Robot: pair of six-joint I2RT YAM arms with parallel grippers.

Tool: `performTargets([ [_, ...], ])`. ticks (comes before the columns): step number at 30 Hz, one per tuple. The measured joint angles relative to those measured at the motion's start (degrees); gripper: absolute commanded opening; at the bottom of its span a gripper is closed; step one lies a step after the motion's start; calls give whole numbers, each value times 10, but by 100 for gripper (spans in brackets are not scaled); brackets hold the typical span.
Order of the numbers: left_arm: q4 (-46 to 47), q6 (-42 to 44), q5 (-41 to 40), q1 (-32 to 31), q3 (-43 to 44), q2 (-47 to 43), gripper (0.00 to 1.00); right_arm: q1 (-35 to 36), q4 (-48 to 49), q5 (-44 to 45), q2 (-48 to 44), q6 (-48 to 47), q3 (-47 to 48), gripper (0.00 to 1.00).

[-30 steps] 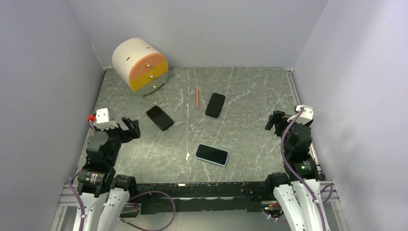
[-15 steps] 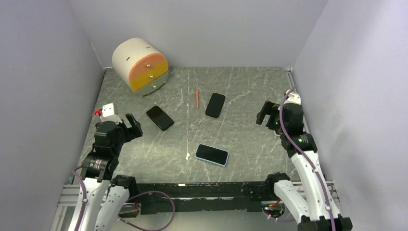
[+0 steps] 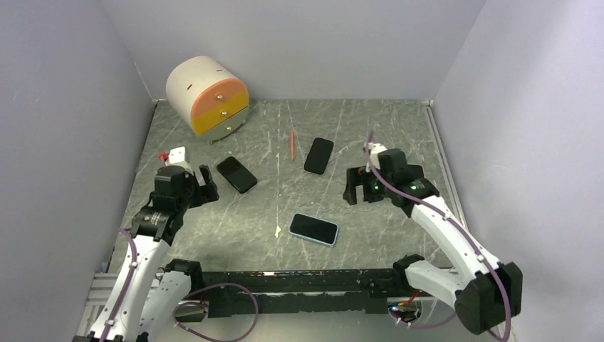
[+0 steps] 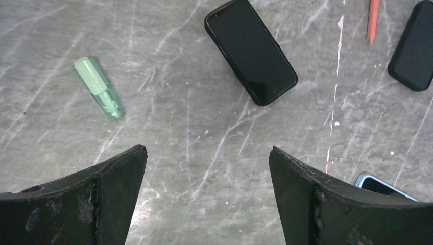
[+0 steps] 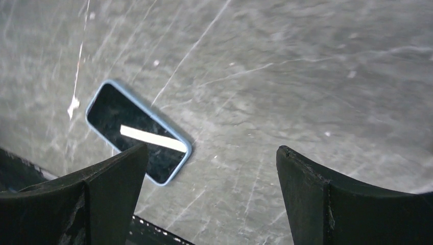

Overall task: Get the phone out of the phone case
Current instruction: Pick up the phone at the center of the board.

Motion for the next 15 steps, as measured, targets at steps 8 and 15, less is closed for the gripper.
performTargets([
  [8, 19, 5, 28, -10, 0, 1, 95, 110, 31, -27, 49, -64, -8, 99],
  [15, 28, 5, 28, -20, 0, -26, 95, 203, 83, -50, 102, -173, -10, 99],
])
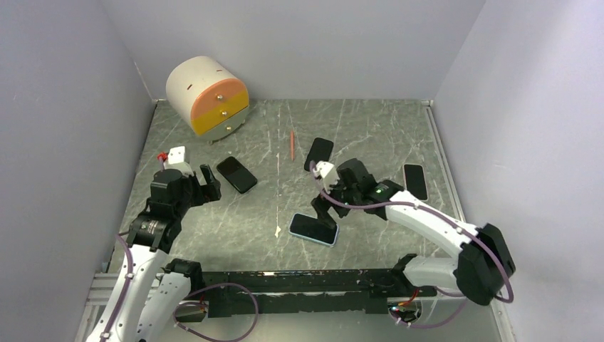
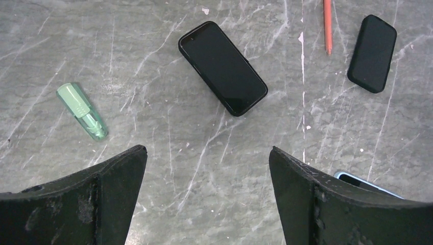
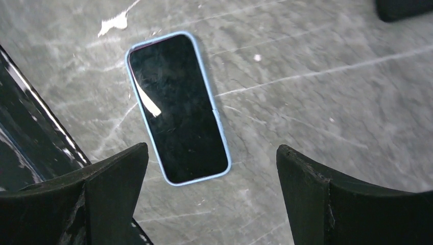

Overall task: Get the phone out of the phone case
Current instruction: Pick up the phone at the center of the board.

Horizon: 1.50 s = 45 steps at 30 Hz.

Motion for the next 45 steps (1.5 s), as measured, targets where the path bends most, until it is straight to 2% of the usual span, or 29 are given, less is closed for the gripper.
performTargets([
  [6, 1, 1, 0, 0, 0, 4, 95, 52, 1, -5, 83, -110, 0, 99],
  [11, 1, 5, 0, 0, 0, 8, 95, 108, 3, -7, 107, -162, 0, 99],
  [31, 3, 10, 9, 0, 0, 7, 95, 148, 41, 22, 216, -207, 12, 98],
  [34, 7, 10, 13, 0, 0, 7, 95, 151, 42, 23, 222, -211, 18, 93],
  [45, 7, -18, 34, 0, 0, 9, 95, 153, 26, 25, 249, -208, 50, 62],
])
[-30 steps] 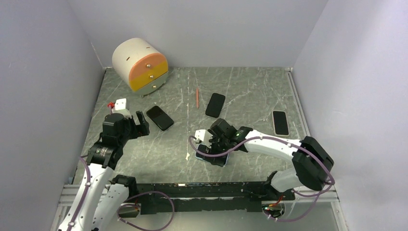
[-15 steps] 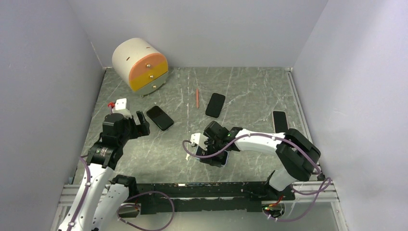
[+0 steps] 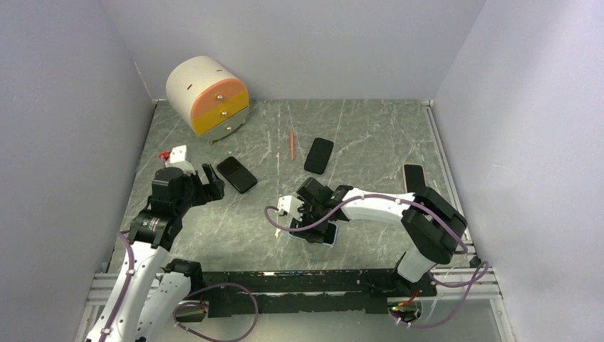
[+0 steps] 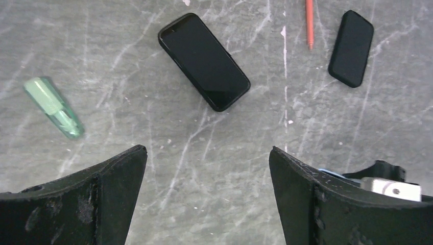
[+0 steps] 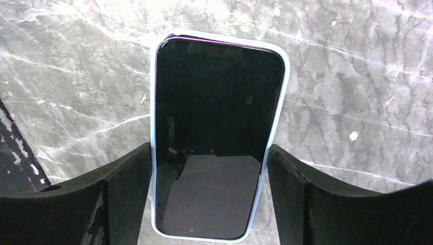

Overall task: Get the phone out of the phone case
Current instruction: Pick up the phone at the center of the board.

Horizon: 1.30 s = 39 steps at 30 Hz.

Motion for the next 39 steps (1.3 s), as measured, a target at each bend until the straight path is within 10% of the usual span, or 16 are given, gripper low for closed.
performTargets([
  [24, 192, -203, 237, -60, -49, 183, 95, -34, 179, 75, -70, 240, -35, 30],
  [39, 342, -274, 285, -108, -47, 289, 90, -43, 392, 132, -138, 373, -105, 29],
])
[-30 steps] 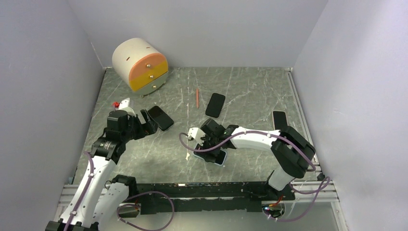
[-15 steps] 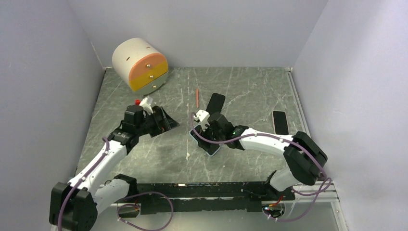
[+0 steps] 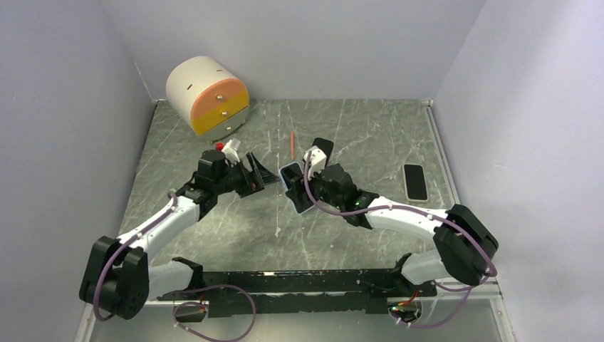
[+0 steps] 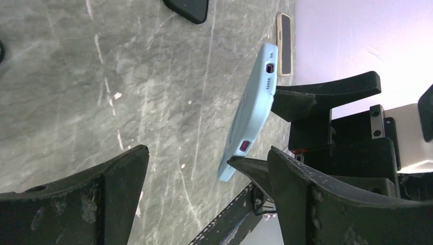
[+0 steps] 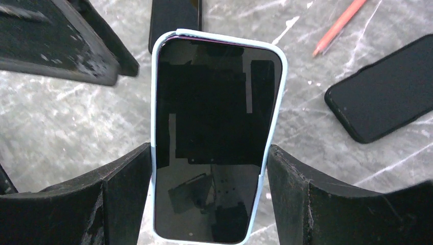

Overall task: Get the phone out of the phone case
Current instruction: Pick up the phone at the center of the board.

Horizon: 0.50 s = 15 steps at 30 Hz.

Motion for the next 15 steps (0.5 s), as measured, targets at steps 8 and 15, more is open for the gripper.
performTargets([
  [8, 43, -15, 24, -16, 30, 43, 88, -3, 63, -17, 20, 16, 3, 29],
  [15, 58, -15, 24, -27, 45, 51, 72, -3, 74, -48, 41, 21, 12, 29],
])
